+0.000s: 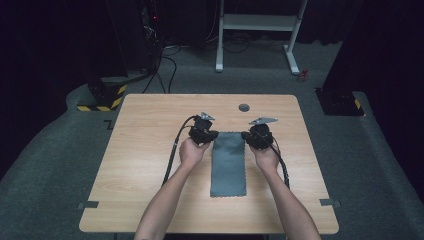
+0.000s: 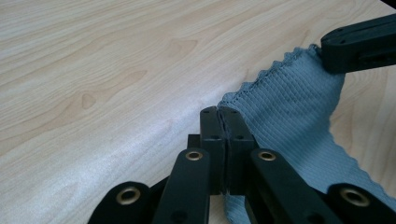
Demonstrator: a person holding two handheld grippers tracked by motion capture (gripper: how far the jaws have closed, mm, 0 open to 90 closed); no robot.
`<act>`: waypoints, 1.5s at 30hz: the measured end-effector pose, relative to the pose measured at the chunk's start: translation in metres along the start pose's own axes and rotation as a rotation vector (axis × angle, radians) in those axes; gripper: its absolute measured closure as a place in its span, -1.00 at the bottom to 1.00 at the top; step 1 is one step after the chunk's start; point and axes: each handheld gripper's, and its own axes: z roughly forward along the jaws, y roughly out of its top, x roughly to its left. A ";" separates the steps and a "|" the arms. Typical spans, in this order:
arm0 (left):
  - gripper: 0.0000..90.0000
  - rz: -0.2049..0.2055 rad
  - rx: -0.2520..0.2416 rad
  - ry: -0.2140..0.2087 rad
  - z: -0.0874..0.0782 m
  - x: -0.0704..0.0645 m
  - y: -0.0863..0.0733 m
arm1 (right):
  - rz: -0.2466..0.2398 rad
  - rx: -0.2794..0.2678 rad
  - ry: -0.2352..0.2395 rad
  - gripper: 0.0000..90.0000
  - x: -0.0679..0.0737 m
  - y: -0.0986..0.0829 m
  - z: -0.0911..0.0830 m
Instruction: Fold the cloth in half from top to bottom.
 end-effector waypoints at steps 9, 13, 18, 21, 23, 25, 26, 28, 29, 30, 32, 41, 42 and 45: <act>0.97 0.033 0.015 -0.040 -0.003 -0.007 -0.012 | 0.000 0.009 0.043 0.97 0.005 -0.017 -0.004; 0.97 0.020 0.009 -0.063 -0.003 -0.010 -0.019 | -0.006 0.010 0.053 0.97 0.005 -0.024 -0.004; 0.97 0.034 0.015 -0.081 -0.006 -0.013 -0.024 | -0.015 0.014 0.064 0.97 0.006 -0.029 -0.005; 0.97 0.046 0.016 -0.083 -0.008 -0.015 -0.027 | -0.015 0.017 0.074 0.97 0.008 -0.032 -0.007; 0.97 0.040 0.013 -0.091 -0.010 -0.014 -0.030 | -0.022 0.015 0.081 0.97 0.009 -0.035 -0.008; 0.97 0.025 0.006 -0.099 -0.010 -0.015 -0.034 | -0.026 0.013 0.086 0.97 0.010 -0.037 -0.009; 0.97 0.030 0.007 -0.097 -0.011 -0.014 -0.035 | -0.022 0.017 0.087 0.97 0.011 -0.038 -0.010; 0.97 0.021 0.004 -0.101 -0.011 -0.014 -0.038 | -0.026 0.016 0.090 0.97 0.011 -0.040 -0.011; 0.97 0.022 0.001 -0.101 -0.012 -0.013 -0.039 | -0.026 0.015 0.093 0.97 0.011 -0.041 -0.012; 0.97 0.017 -0.002 -0.106 -0.012 -0.013 -0.040 | -0.024 0.019 0.096 0.97 0.012 -0.042 -0.012; 0.97 0.011 -0.004 -0.111 -0.013 -0.014 -0.041 | -0.026 0.016 0.098 0.97 0.012 -0.044 -0.012; 0.97 0.027 -0.008 -0.122 -0.018 -0.020 -0.051 | -0.031 0.020 0.115 0.97 0.016 -0.052 -0.017; 0.97 0.026 -0.006 -0.124 -0.018 -0.021 -0.052 | -0.033 0.022 0.116 0.97 0.017 -0.054 -0.018; 0.97 0.019 -0.011 -0.126 -0.020 -0.023 -0.058 | -0.040 0.021 0.126 0.97 0.018 -0.057 -0.019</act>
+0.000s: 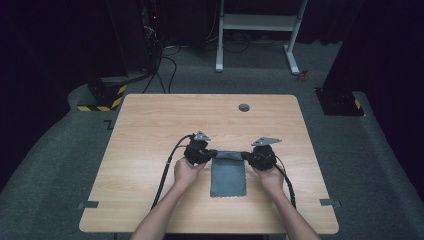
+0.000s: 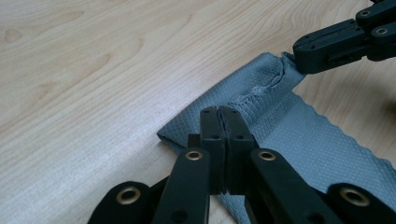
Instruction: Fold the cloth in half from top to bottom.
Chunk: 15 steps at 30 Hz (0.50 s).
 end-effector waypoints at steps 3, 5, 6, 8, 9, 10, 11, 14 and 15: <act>0.97 -0.010 -0.017 0.001 -0.003 -0.002 -0.005 | 0.006 -0.007 0.011 0.97 0.003 -0.004 -0.002; 0.97 0.005 -0.021 0.004 -0.003 -0.005 -0.007 | -0.003 0.005 0.007 0.97 0.006 -0.007 -0.003; 0.97 0.009 -0.018 0.001 -0.003 -0.007 -0.009 | -0.008 0.006 0.005 0.97 0.007 -0.008 -0.003; 0.97 0.020 -0.014 0.001 -0.003 -0.009 -0.011 | -0.021 0.009 0.000 0.97 0.009 -0.011 -0.004; 0.97 0.017 -0.016 -0.004 -0.003 -0.010 -0.012 | -0.008 0.013 0.001 0.97 0.011 -0.013 -0.005; 0.97 0.019 -0.012 -0.008 -0.004 -0.010 -0.012 | -0.014 0.007 0.001 0.97 0.011 -0.013 -0.005; 0.97 0.020 -0.013 -0.006 -0.005 -0.011 -0.013 | -0.006 0.007 0.004 0.97 0.011 -0.015 -0.007; 0.97 0.022 -0.009 -0.006 -0.007 -0.012 -0.017 | -0.002 -0.004 0.017 0.97 0.012 -0.017 -0.008; 0.97 0.016 -0.009 -0.006 -0.007 -0.013 -0.018 | 0.003 -0.004 0.022 0.97 0.014 -0.017 -0.009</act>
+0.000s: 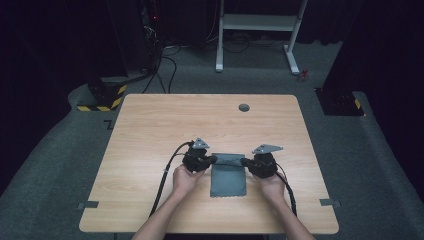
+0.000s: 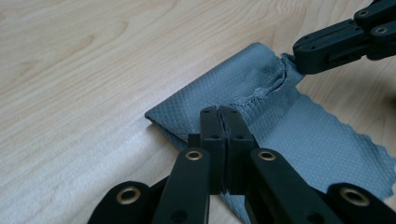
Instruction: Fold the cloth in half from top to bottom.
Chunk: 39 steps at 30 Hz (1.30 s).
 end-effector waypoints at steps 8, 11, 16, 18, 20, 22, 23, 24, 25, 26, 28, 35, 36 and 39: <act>0.97 -0.003 -0.005 -0.014 -0.002 -0.006 -0.010 | -0.047 0.013 -0.001 0.97 0.009 -0.008 -0.004; 0.97 0.006 -0.007 -0.013 -0.003 -0.010 -0.012 | -0.038 0.007 0.009 0.97 0.009 -0.012 -0.005; 0.97 0.018 -0.009 -0.014 -0.006 -0.013 -0.016 | -0.038 0.001 0.018 0.97 0.010 -0.016 -0.007; 0.97 0.012 -0.018 -0.016 -0.007 -0.014 -0.018 | -0.039 -0.005 0.022 0.97 0.011 -0.017 -0.008; 0.97 0.020 -0.028 -0.007 -0.009 -0.016 -0.019 | -0.040 -0.008 0.026 0.97 0.012 -0.018 -0.010; 0.97 0.016 -0.035 -0.009 -0.010 -0.018 -0.020 | -0.047 -0.011 0.023 0.97 0.013 -0.019 -0.010; 0.97 0.013 -0.033 -0.011 -0.011 -0.020 -0.021 | -0.049 -0.010 0.022 0.97 0.013 -0.019 -0.010; 0.97 0.023 -0.031 -0.011 -0.011 -0.020 -0.021 | -0.042 -0.009 0.024 0.97 0.013 -0.020 -0.010; 0.97 0.020 -0.029 -0.012 -0.011 -0.021 -0.021 | -0.039 -0.011 0.024 0.97 0.013 -0.020 -0.010; 0.97 0.018 -0.027 -0.011 -0.011 -0.020 -0.022 | -0.037 -0.013 0.025 0.97 0.013 -0.020 -0.011; 0.97 0.015 -0.022 -0.016 -0.010 -0.019 -0.022 | -0.043 -0.015 0.028 0.97 0.013 -0.021 -0.012; 0.97 0.005 -0.022 -0.038 -0.010 -0.022 -0.028 | -0.039 -0.022 0.038 0.97 0.015 -0.024 -0.016; 0.97 0.002 -0.028 -0.039 -0.011 -0.023 -0.029 | -0.040 -0.022 0.041 0.97 0.015 -0.025 -0.016; 0.98 0.009 -0.026 -0.041 -0.013 -0.024 -0.031 | -0.048 -0.024 0.044 0.97 0.017 -0.027 -0.018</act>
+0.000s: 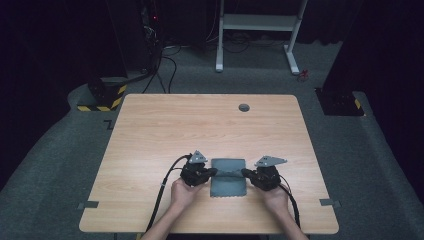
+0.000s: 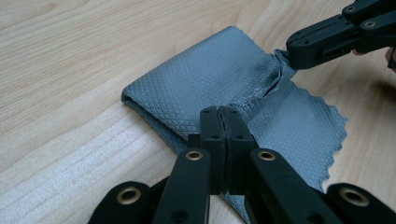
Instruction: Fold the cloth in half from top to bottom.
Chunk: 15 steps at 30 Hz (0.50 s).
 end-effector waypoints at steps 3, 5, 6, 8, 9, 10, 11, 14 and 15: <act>0.98 -0.007 -0.005 -0.007 -0.001 -0.002 -0.002 | -0.002 0.002 0.006 0.97 0.002 -0.002 -0.002; 0.97 -0.005 -0.010 -0.012 -0.002 -0.002 -0.003 | -0.006 0.010 0.008 0.97 0.004 -0.003 -0.002; 0.98 -0.007 -0.012 -0.014 -0.003 -0.003 -0.004 | -0.011 0.009 0.008 0.97 0.004 -0.004 -0.003; 0.98 -0.007 -0.012 -0.015 -0.003 -0.004 -0.005 | -0.004 0.004 0.012 0.97 0.004 -0.005 -0.004; 0.98 0.000 -0.007 -0.010 -0.003 -0.004 -0.005 | 0.000 0.004 0.013 0.97 0.005 -0.006 -0.004; 0.97 0.004 -0.004 -0.010 -0.003 -0.005 -0.006 | -0.002 0.004 0.015 0.97 0.006 -0.006 -0.005; 0.97 0.007 -0.004 -0.013 -0.004 -0.005 -0.006 | -0.010 0.005 0.014 0.97 0.006 -0.006 -0.004; 0.97 0.011 -0.010 -0.014 -0.005 -0.007 -0.007 | -0.031 0.017 0.002 0.97 0.009 -0.008 -0.004; 0.97 0.010 -0.012 -0.014 -0.005 -0.007 -0.008 | -0.031 0.018 0.003 0.97 0.009 -0.008 -0.004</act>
